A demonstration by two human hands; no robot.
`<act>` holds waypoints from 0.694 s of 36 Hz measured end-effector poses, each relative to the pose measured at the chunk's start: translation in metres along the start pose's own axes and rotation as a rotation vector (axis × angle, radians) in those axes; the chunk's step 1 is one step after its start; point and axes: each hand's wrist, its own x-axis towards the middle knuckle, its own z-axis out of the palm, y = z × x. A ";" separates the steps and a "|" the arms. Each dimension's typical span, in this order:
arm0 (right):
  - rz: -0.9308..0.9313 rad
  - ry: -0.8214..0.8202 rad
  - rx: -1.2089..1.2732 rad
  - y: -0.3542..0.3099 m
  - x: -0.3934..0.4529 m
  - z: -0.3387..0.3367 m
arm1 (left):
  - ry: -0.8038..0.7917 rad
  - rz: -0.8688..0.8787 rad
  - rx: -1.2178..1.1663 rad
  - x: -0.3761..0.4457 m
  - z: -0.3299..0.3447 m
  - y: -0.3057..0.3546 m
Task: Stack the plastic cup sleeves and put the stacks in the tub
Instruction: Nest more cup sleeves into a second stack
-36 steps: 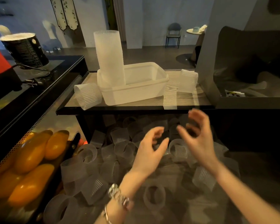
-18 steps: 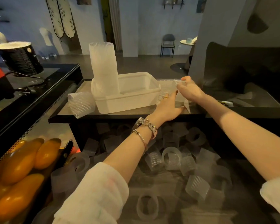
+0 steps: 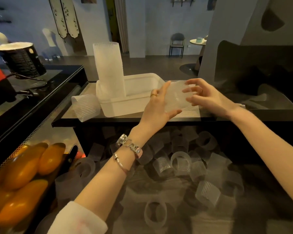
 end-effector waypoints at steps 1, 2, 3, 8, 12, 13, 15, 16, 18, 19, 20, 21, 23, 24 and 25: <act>-0.013 -0.010 0.001 -0.003 -0.008 0.003 | 0.009 0.005 -0.026 -0.008 -0.005 -0.001; -0.026 -0.016 -0.004 -0.007 -0.015 0.005 | 0.018 0.008 -0.053 -0.016 -0.009 -0.001; -0.044 -0.025 -0.004 -0.012 -0.023 0.008 | 0.026 0.009 -0.087 -0.025 -0.013 -0.001; -0.132 -0.076 -0.007 -0.016 -0.051 0.033 | 0.043 -0.018 -0.188 -0.073 -0.026 -0.002; -0.154 -0.043 0.019 -0.005 -0.071 0.062 | 0.022 -0.063 -0.253 -0.115 -0.024 -0.007; -0.157 -0.050 0.016 0.000 -0.076 0.070 | 0.017 -0.091 -0.261 -0.126 -0.022 -0.011; -0.157 -0.077 -0.002 0.009 -0.085 0.084 | 0.008 -0.156 -0.261 -0.145 -0.019 -0.018; -0.148 -0.090 -0.005 0.014 -0.090 0.091 | 0.002 -0.187 -0.260 -0.154 -0.016 -0.021; -0.130 -0.119 0.002 0.023 -0.097 0.102 | -0.004 -0.226 -0.263 -0.170 -0.010 -0.028; -0.127 -0.135 0.015 0.027 -0.100 0.108 | -0.008 -0.245 -0.267 -0.178 -0.007 -0.031; -0.124 -0.146 0.030 0.032 -0.103 0.113 | -0.017 -0.266 -0.273 -0.185 -0.004 -0.035; -0.116 -0.154 0.038 0.037 -0.107 0.119 | -0.029 -0.287 -0.278 -0.192 -0.001 -0.038; -0.079 -0.170 0.045 0.048 -0.115 0.130 | -0.063 -0.332 -0.283 -0.205 0.007 -0.045; -0.054 -0.186 0.062 0.054 -0.119 0.136 | -0.084 -0.360 -0.288 -0.212 0.011 -0.048; -0.026 -0.207 0.082 0.061 -0.123 0.141 | -0.103 -0.387 -0.303 -0.218 0.015 -0.051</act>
